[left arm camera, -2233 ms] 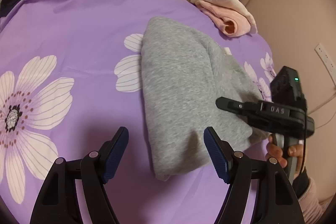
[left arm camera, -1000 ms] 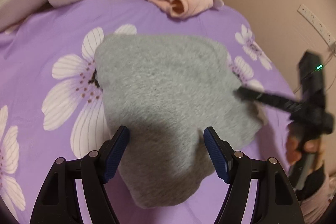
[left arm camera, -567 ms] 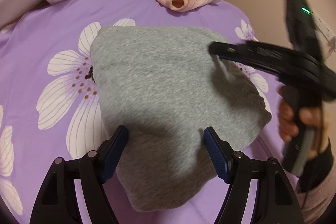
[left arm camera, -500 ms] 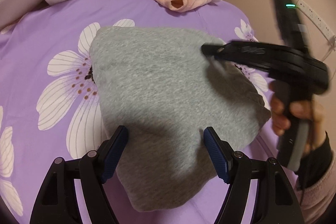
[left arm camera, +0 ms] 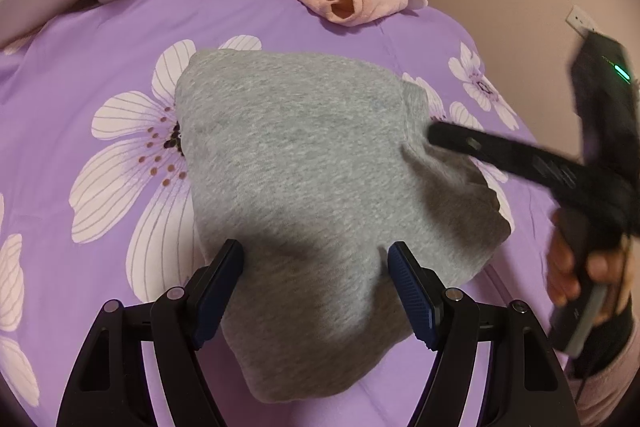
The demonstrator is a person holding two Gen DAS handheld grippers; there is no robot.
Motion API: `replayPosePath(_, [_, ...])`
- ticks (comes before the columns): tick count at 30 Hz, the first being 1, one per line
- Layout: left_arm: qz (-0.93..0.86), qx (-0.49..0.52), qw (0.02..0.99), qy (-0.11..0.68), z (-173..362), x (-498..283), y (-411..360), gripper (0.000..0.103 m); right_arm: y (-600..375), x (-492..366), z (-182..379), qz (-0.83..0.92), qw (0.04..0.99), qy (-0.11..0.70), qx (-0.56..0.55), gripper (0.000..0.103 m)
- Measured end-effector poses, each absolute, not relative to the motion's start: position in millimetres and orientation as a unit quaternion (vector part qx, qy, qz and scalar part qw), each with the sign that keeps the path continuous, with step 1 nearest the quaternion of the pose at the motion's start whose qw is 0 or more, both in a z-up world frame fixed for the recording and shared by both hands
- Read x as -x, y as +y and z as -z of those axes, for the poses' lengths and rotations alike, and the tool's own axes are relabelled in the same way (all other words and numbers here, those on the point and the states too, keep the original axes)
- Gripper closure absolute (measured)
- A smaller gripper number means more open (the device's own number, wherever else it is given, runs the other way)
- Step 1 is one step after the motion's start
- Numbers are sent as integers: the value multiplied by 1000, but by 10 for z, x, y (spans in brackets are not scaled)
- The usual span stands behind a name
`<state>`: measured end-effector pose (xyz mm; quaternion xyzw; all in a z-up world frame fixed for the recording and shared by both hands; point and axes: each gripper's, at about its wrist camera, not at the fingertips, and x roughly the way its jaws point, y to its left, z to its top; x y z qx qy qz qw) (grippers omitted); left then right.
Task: Fold small clothes
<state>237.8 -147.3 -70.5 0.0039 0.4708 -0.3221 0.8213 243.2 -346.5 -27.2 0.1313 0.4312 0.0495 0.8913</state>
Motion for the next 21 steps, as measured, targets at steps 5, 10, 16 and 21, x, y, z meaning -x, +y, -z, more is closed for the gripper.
replayPosePath(5, [314, 3, 830, 460, 670, -2302, -1437, 30, -3311, -2053, 298, -55, 901, 424, -73, 76])
replayPosePath(10, [315, -2, 846, 430, 594, -1990, -1234, 30, -3334, -1955, 682, -47, 883, 464, -49, 85])
replayPosePath(16, [309, -38, 837, 449, 872, -1863, -1254, 34, -3267, -1904, 678, -37, 887, 458, -39, 83])
replayPosePath(21, [305, -15, 823, 479, 1108, -1975, -1217, 41, -3245, -1873, 496, -53, 888, 454, -55, 79])
